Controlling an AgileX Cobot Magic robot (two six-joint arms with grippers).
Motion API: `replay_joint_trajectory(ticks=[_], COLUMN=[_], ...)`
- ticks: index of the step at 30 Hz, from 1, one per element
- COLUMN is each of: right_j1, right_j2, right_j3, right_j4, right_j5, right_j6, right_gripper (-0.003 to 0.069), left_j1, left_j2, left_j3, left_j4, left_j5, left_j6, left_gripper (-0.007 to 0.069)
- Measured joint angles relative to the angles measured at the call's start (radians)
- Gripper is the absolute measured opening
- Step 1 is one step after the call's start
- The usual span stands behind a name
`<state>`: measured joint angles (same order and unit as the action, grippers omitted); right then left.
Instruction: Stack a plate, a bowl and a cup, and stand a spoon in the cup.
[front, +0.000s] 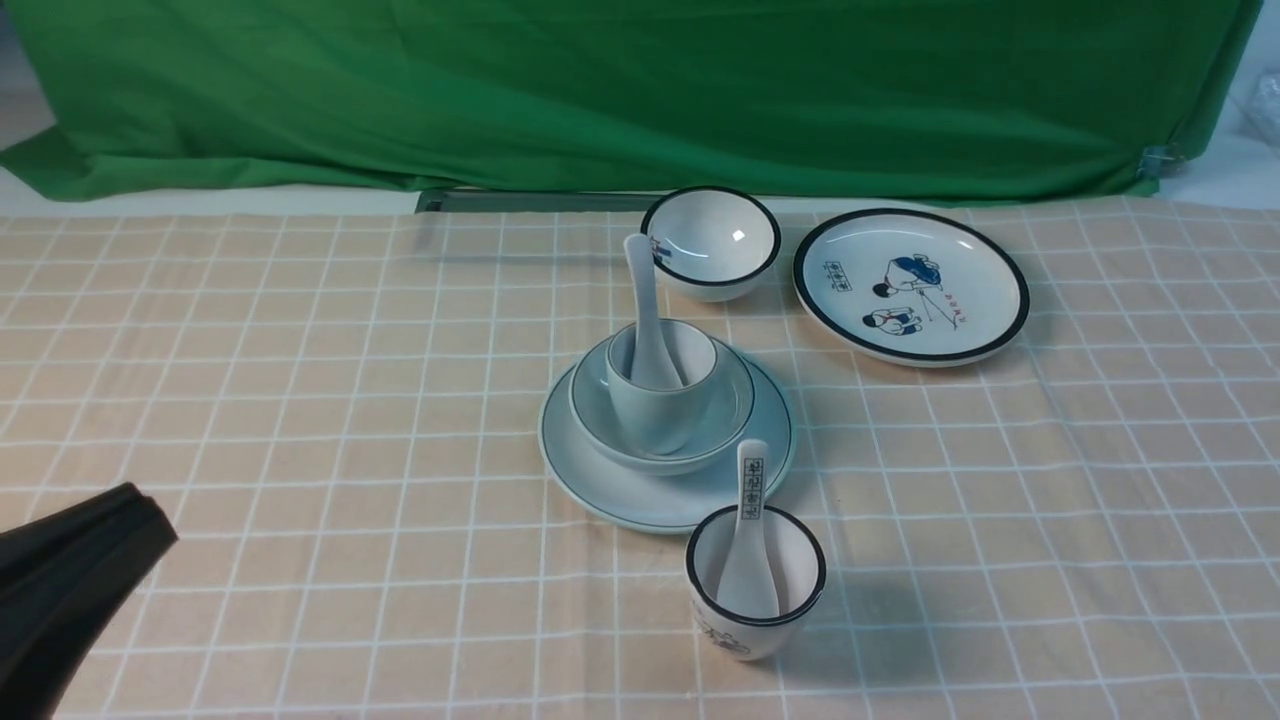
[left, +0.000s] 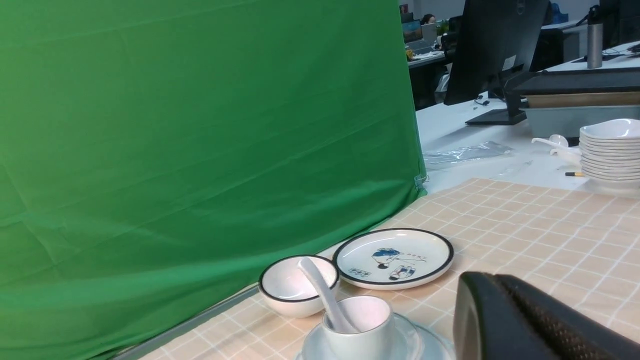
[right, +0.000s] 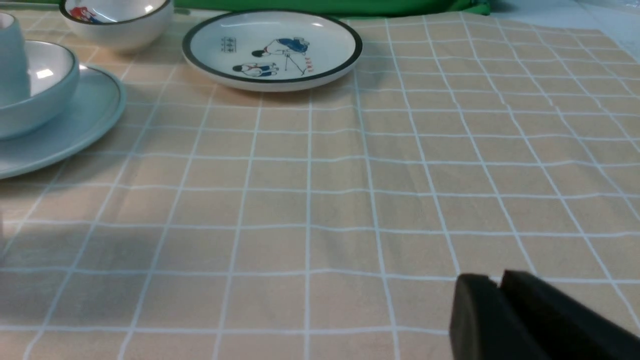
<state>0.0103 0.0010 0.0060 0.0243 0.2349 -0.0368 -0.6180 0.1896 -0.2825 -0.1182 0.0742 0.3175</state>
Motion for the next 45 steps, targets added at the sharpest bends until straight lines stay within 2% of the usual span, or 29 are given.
replay_joint_trajectory(ticks=[4, 7, 9, 12, 16, 20, 45], right_j1=[0.000, 0.000, 0.000, 0.000, 0.000, 0.000, 0.000], right_j2=[0.000, 0.000, 0.000, 0.000, 0.000, 0.000, 0.000], right_j3=[0.000, 0.000, 0.000, 0.000, 0.000, 0.000, 0.000], right_j4=[0.000, 0.001, 0.001, 0.001, 0.001, 0.001, 0.002], right_j5=[0.000, 0.000, 0.000, -0.005, -0.005, -0.007, -0.007], right_j6=[0.000, 0.001, 0.001, 0.001, 0.001, 0.001, 0.002], right_gripper=[0.0104, 0.0113, 0.0118, 0.0127, 0.0136, 0.0146, 0.0213], left_j1=[0.227, 0.449, 0.541, 0.616, 0.632, 0.635, 0.636], left_j2=[-0.035, -0.106, -0.158, -0.186, -0.190, -0.190, -0.191], left_j3=[0.012, 0.066, 0.107, 0.198, 0.286, 0.288, 0.288], left_j4=[0.003, 0.003, 0.003, -0.008, -0.060, -0.103, -0.108], left_j5=[0.034, 0.116, 0.153, 0.168, 0.182, 0.171, 0.164], left_j6=[-0.103, -0.165, -0.172, -0.175, -0.176, -0.184, -0.167], left_gripper=[0.0001, 0.0001, 0.0001, 0.0001, 0.0001, 0.0001, 0.0001])
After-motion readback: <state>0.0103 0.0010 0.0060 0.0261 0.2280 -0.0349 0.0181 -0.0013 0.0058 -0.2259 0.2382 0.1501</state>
